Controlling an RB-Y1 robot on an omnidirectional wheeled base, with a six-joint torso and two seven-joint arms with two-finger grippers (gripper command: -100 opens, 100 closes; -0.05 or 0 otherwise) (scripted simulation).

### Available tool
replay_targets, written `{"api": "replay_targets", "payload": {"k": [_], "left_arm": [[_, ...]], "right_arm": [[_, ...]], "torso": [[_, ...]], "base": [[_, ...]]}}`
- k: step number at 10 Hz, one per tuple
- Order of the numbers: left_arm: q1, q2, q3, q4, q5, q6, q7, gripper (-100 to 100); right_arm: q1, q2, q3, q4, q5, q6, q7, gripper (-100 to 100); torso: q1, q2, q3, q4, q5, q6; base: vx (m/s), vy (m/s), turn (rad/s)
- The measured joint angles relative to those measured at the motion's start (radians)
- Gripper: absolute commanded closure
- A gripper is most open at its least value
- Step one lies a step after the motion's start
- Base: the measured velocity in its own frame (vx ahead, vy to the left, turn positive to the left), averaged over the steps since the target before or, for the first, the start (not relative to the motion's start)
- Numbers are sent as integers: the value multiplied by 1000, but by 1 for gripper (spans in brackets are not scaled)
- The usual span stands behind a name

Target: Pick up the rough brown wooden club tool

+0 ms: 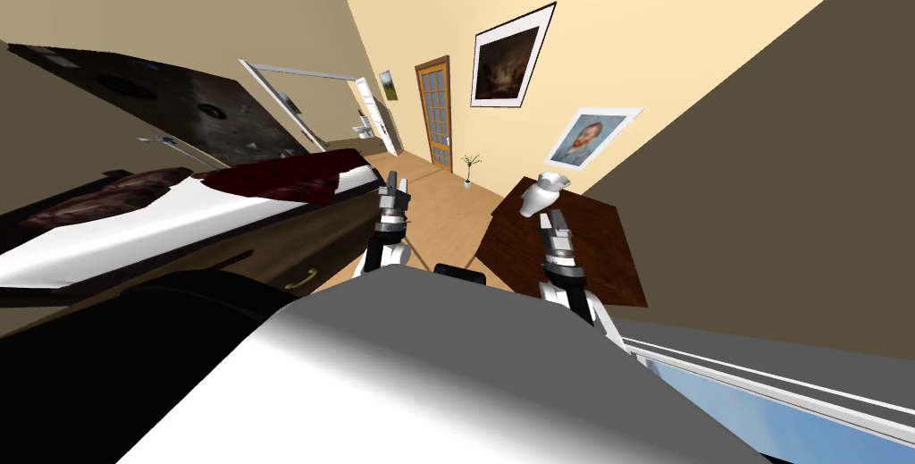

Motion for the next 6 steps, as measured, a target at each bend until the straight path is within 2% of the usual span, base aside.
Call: {"api": "replay_targets", "payload": {"k": [4, 5, 6], "left_arm": [[0, 0, 0, 0, 0, 0, 0, 0], [0, 0, 0, 0, 0, 0, 0, 0], [0, 0, 0, 0, 0, 0, 0, 0]], "right_arm": [[10, -108, -23, 100, 57, -23, 54, -100], [1, -136, -23, 134, 77, -21, 69, -100], [6, -155, -25, 144, 86, -18, 78, -100]], "torso": [[-3, -2, -1, 0, -1, 0], [-3, -3, -2, -1, -1, 0], [-4, -4, -2, -1, -1, 0]], "base": [[-22, 103, 76], [3, 73, 45], [-7, 74, 90]]}}
